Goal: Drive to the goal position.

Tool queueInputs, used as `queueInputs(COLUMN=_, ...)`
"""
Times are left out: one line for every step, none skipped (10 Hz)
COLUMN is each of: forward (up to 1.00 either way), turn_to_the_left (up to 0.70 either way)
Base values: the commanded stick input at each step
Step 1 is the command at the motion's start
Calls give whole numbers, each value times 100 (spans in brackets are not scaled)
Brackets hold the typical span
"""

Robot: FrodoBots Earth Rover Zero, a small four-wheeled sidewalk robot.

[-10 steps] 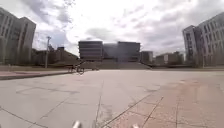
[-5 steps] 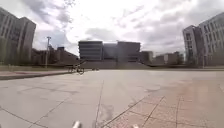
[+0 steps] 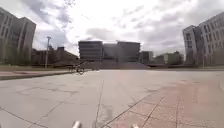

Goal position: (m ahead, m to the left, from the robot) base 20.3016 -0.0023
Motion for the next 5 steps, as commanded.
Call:
queueInputs(forward=6, turn_to_the_left=0)
queueInputs(forward=6, turn_to_the_left=0)
queueInputs(forward=6, turn_to_the_left=0)
queueInputs(forward=6, turn_to_the_left=0)
queueInputs(forward=6, turn_to_the_left=0)
